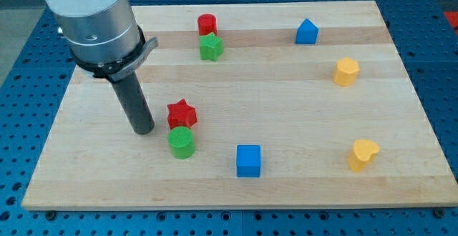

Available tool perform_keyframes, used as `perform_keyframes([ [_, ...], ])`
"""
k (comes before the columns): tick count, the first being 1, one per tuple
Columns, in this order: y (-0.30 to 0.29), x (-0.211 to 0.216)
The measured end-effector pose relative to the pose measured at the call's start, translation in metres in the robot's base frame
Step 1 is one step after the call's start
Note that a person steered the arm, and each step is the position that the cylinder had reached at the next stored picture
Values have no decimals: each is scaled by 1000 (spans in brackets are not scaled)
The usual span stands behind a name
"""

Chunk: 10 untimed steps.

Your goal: Push green circle towards blue cube

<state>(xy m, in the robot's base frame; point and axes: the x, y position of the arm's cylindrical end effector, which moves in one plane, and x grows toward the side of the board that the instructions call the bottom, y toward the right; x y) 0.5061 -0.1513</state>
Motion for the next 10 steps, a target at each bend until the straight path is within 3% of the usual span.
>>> perform_keyframes([
  [3,6,29],
  [6,72,8],
  [10,38,9],
])
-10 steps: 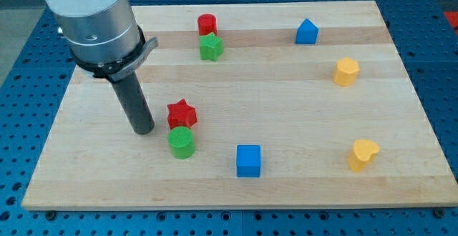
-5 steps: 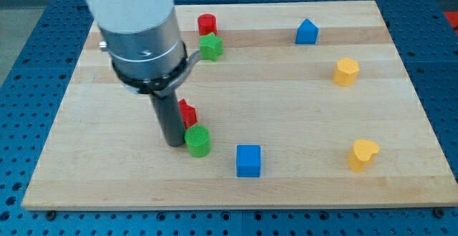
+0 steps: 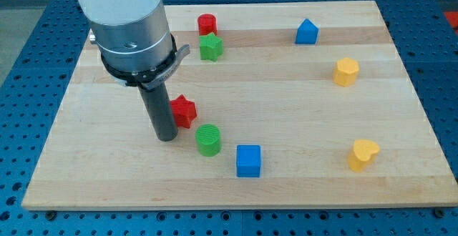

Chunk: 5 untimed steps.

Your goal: Push green circle towards blue cube

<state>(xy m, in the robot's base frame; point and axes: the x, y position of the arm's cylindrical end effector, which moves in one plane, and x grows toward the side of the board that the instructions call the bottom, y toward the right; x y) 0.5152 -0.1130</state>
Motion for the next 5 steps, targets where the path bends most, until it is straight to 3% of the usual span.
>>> perform_keyframes([
  [2,-2,32],
  [5,92,32],
])
